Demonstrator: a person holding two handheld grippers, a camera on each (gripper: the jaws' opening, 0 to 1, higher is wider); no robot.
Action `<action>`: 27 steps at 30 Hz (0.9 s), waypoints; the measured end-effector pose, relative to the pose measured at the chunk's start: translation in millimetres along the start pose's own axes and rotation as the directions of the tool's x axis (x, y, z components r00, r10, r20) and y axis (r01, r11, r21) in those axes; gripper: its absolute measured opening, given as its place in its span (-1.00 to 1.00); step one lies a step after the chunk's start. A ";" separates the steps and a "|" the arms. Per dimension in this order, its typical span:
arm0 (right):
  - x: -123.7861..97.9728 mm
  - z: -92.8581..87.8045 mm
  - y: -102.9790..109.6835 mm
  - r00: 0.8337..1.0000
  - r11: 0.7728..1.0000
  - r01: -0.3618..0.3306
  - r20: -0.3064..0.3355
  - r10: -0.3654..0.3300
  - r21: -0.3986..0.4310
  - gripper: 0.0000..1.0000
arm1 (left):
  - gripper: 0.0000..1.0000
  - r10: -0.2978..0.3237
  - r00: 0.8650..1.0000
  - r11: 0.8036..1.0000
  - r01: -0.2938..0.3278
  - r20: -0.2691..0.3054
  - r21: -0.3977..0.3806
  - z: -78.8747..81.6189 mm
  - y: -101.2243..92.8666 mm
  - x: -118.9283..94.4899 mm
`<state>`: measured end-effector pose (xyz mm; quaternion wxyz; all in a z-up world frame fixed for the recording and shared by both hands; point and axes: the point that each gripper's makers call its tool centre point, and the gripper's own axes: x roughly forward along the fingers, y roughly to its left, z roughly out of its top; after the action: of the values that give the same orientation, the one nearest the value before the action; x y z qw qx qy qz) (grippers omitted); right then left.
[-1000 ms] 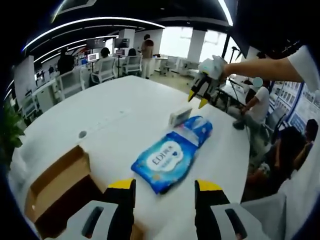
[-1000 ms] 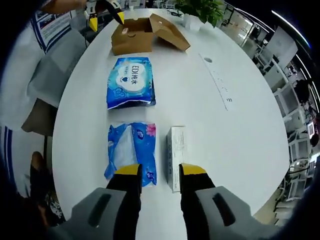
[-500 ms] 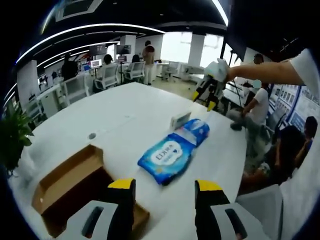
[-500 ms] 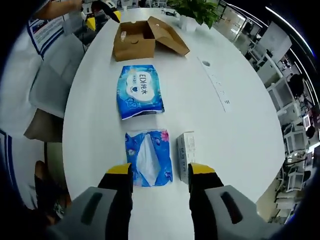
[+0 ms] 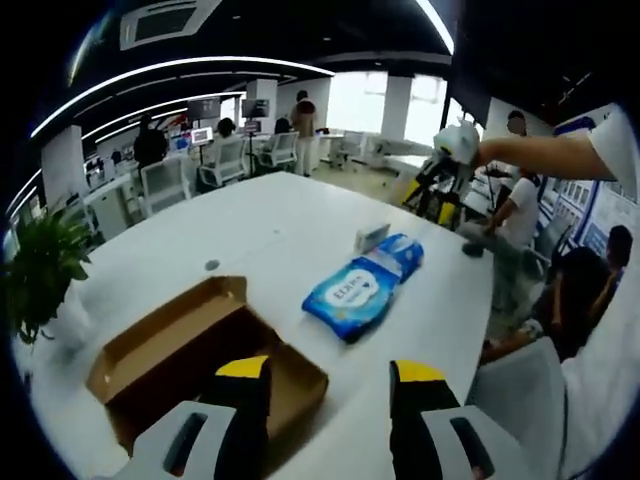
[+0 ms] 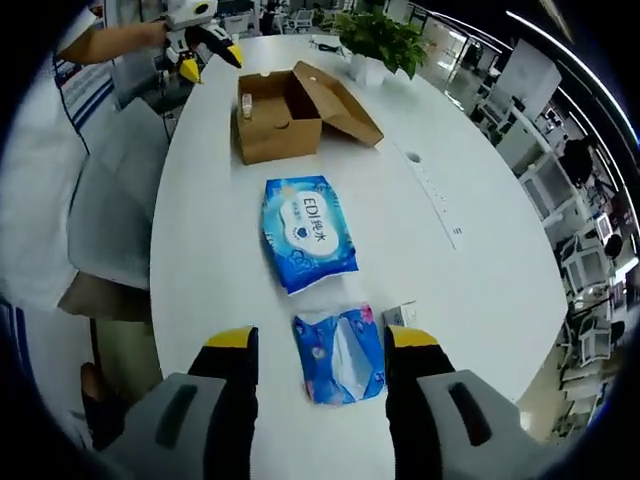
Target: Operate the shoe box by opening the lid, removing the specified soft item, and placing it in the target area until the item is outside and the box remains undamaged.
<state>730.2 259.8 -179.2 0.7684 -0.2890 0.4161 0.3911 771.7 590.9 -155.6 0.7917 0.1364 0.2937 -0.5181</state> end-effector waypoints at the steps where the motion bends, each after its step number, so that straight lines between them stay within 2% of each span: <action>1: -0.3 7.4 4.6 1.000 1.000 0.004 0.014 -0.004 0.001 -0.05 | -0.05 0.002 1.000 1.000 -0.002 0.000 0.001 -2.8 3.3 -4.1; 5: 2.7 32.1 19.1 0.998 1.000 0.006 0.056 -0.006 0.003 -0.05 | -0.05 0.010 1.000 1.000 -0.010 -0.002 0.005 -16.3 26.2 -23.3; 10: 11.2 59.3 37.9 0.996 1.000 0.001 0.091 -0.001 0.007 -0.06 | -0.05 0.003 1.000 0.999 -0.002 -0.011 0.034 -28.3 42.4 -39.3; 11: 14.4 71.2 46.5 0.994 1.000 -0.002 0.108 0.001 0.006 -0.07 | -0.05 0.001 1.000 0.999 0.000 -0.019 0.035 -32.9 49.3 -44.6; 15: 23.9 92.2 61.7 0.990 1.000 -0.007 0.141 0.005 0.013 -0.07 | -0.05 -0.006 0.999 0.998 0.008 -0.038 0.057 -41.3 61.0 -58.9; 16: 28.1 103.8 71.3 0.989 1.000 -0.007 0.148 0.004 0.014 -0.07 | -0.05 -0.011 0.999 0.998 0.014 -0.041 0.065 -42.2 63.3 -61.4; 20: 36.4 124.8 86.9 0.986 0.999 -0.004 0.164 -0.003 0.038 -0.09 | -0.05 -0.040 0.997 0.993 0.046 -0.059 0.108 -50.2 86.4 -72.7; 23: 43.2 135.1 95.8 0.986 0.998 0.000 0.166 -0.010 0.058 -0.09 | -0.05 -0.057 0.996 0.992 0.065 -0.075 0.110 -57.7 100.3 -76.2; 25: 47.5 140.4 101.4 0.986 0.998 0.002 0.164 -0.013 0.067 -0.10 | -0.05 -0.069 0.994 0.989 0.080 -0.088 0.125 -61.9 102.3 -78.7; 27: 52.6 146.3 107.7 0.987 0.997 0.004 0.161 -0.016 0.078 -0.10 | -0.05 -0.082 0.993 0.987 0.093 -0.089 0.131 -68.2 118.0 -80.5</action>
<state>718.4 448.1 -166.3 0.8122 -0.2286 0.3658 0.3929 832.4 736.2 -171.1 0.7441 0.1983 0.2964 -0.5649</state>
